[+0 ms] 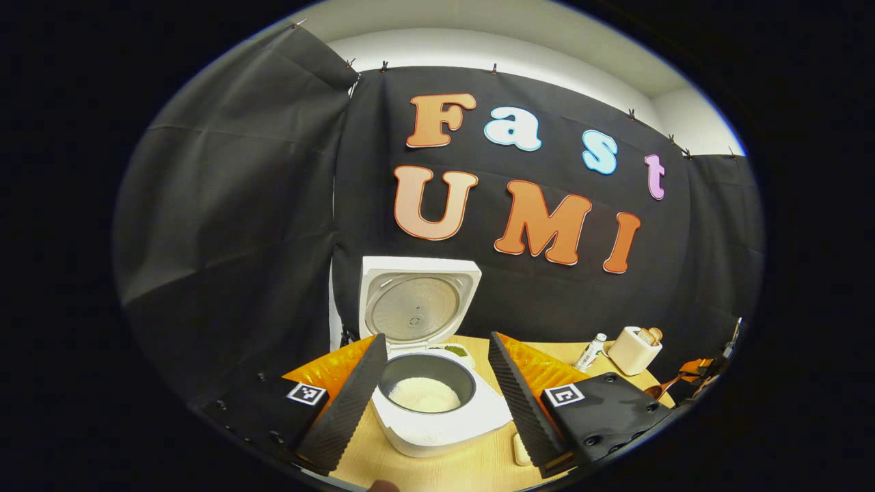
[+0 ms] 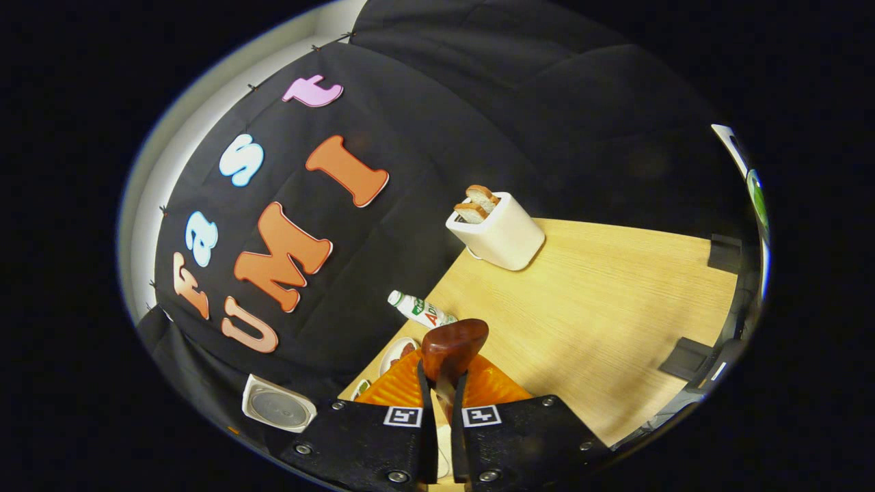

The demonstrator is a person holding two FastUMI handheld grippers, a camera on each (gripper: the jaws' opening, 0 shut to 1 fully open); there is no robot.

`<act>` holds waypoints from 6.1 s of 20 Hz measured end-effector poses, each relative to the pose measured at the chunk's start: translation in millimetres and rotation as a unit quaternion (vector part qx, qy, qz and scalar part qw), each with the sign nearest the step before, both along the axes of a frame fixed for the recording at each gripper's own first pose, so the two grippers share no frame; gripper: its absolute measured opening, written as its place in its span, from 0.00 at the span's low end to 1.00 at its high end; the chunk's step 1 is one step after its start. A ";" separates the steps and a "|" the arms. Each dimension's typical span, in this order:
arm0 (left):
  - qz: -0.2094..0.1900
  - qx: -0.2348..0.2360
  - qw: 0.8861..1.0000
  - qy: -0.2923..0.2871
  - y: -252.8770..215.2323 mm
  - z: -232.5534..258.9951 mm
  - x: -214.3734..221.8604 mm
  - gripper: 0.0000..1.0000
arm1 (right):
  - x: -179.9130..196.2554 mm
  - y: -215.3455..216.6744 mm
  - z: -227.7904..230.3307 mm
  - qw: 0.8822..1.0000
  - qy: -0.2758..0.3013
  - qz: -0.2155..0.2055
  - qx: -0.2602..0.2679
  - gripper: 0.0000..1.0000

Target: Close the left gripper, press the button to open the rice cooker; take a wooden spoon from the chopstick holder with the right hand, scoop a spoonful of rice and pour it into the rice cooker, then put the wooden spoon back into the chopstick holder.

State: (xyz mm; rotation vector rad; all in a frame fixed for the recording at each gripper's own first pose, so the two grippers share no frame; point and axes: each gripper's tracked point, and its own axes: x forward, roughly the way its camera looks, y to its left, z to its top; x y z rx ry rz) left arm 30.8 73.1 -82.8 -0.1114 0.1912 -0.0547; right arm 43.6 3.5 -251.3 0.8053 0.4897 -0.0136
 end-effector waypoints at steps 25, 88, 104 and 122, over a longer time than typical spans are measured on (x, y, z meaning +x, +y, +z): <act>0.029 0.036 0.999 -0.001 2.5 13.5 -26.5 1.00 | 7.6 4.5 -74.8 0.992 0.054 0.029 -0.113 0.95; 0.029 -0.026 0.977 0.208 -14.9 -70.8 161.7 1.00 | 6.8 39.4 145.6 0.931 -0.147 0.134 -0.306 0.95; 0.071 0.042 0.960 0.267 -32.3 -193.1 110.7 1.00 | 12.4 21.3 129.9 0.927 -0.137 0.179 -0.298 0.95; 0.052 0.053 0.983 0.168 -65.0 -131.5 72.6 1.00 | 16.9 -11.8 153.1 0.928 -0.151 0.150 -0.304 0.95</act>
